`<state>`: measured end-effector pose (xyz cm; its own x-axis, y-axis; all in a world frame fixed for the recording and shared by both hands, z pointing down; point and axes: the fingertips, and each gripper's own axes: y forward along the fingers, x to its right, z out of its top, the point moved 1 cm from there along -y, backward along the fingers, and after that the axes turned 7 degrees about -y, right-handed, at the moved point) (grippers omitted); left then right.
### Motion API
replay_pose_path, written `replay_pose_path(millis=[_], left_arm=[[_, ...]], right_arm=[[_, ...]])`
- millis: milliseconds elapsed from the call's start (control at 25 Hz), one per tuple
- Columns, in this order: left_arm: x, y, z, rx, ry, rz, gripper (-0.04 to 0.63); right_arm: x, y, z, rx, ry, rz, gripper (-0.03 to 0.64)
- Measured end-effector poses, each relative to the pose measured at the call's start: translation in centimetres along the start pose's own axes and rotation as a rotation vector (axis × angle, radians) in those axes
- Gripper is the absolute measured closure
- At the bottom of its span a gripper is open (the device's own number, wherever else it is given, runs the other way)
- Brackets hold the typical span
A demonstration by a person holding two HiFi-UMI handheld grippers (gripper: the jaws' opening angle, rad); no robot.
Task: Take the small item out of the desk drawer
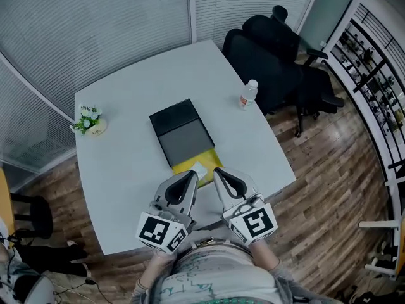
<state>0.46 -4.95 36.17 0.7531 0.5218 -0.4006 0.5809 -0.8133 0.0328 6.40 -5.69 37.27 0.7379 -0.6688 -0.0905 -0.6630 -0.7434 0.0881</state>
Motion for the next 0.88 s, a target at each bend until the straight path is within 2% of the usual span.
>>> replay_pose_path(millis=[240,400,520,680,880], left_arm=[[-2.6,-0.9,0.4,0.03,-0.011,0.101,0.597],[-4.4,-2.7,0.5,0.033,-0.031,0.133,0.597],[-5.4,-3.5,0.6,0.021,-0.046,0.117,0.597],[-6.1,-3.9,0.6,-0.01,-0.062,0.055,0.597],[-7.4,-4.9,-1.1,-0.051,-0.087,-0.002,0.597]], right_arm=[[0.3,2.7,-0.4,-0.006,-0.016,0.093,0.615],[-1.2,4.1,-0.4,-0.011,-0.028,0.12,0.615],[-2.4,4.9,-0.2,-0.016,-0.022,0.109,0.615],[-3.4,5.6,0.2,-0.019,-0.024,0.083,0.615],[-4.2,5.9,-0.1,-0.031,-0.009,0.009,0.615]])
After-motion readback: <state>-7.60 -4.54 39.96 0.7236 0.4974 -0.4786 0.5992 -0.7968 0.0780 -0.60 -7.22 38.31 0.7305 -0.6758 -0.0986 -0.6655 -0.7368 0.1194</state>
